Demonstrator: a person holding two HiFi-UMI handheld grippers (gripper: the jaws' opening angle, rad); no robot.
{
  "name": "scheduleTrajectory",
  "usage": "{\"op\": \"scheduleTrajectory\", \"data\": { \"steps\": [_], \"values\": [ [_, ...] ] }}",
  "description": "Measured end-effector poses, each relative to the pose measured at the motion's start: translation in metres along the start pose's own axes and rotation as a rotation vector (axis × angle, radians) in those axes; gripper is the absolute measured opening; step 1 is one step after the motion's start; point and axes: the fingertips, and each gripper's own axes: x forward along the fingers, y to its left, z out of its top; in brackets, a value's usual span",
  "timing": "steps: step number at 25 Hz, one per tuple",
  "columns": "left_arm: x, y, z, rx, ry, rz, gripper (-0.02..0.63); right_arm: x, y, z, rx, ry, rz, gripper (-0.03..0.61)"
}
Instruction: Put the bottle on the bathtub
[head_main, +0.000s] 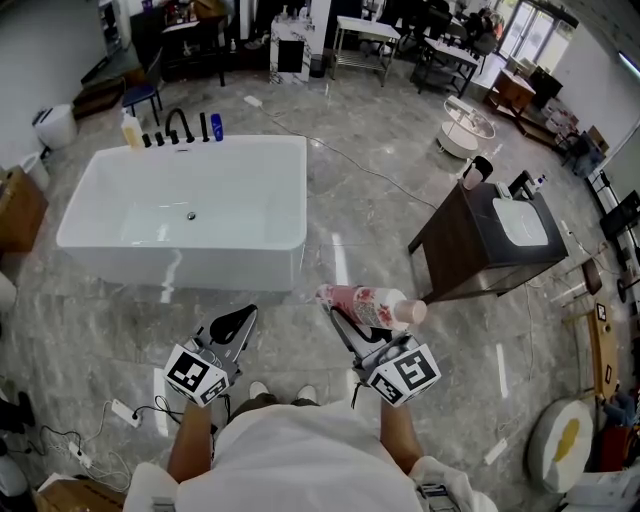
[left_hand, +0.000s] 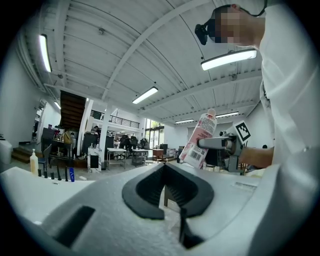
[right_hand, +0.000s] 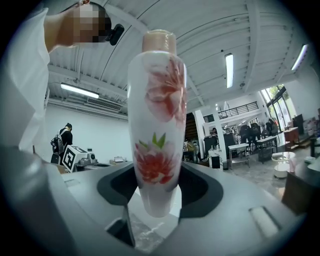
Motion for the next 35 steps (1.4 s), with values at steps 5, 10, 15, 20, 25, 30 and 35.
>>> {"op": "scheduleTrajectory", "data": {
  "steps": [5, 10, 15, 20, 25, 30, 35],
  "values": [
    [0.009, -0.008, -0.001, 0.004, 0.006, -0.011, 0.003, -0.005, -0.006, 0.000, -0.010, -0.001, -0.002, 0.250],
    [0.018, -0.012, -0.001, 0.011, 0.023, -0.012, 0.003, -0.012, -0.018, -0.002, -0.019, 0.011, -0.014, 0.250],
    [0.032, -0.021, -0.006, 0.011, 0.027, -0.027, 0.003, -0.017, -0.031, -0.010, -0.011, 0.020, -0.015, 0.249],
    [0.045, -0.024, -0.011, 0.004, 0.030, -0.014, 0.003, -0.023, -0.052, -0.012, 0.023, 0.011, -0.027, 0.249],
    [0.060, -0.018, -0.019, -0.006, 0.029, 0.000, 0.003, -0.021, -0.074, -0.016, 0.033, 0.006, -0.035, 0.249],
    [0.076, 0.000, -0.017, -0.008, 0.027, 0.013, 0.003, -0.007, -0.094, -0.015, 0.058, 0.000, -0.031, 0.249],
    [0.094, 0.042, -0.020, -0.006, 0.017, 0.022, 0.003, 0.028, -0.113, -0.022, 0.072, 0.004, -0.032, 0.249]
  ]
}}
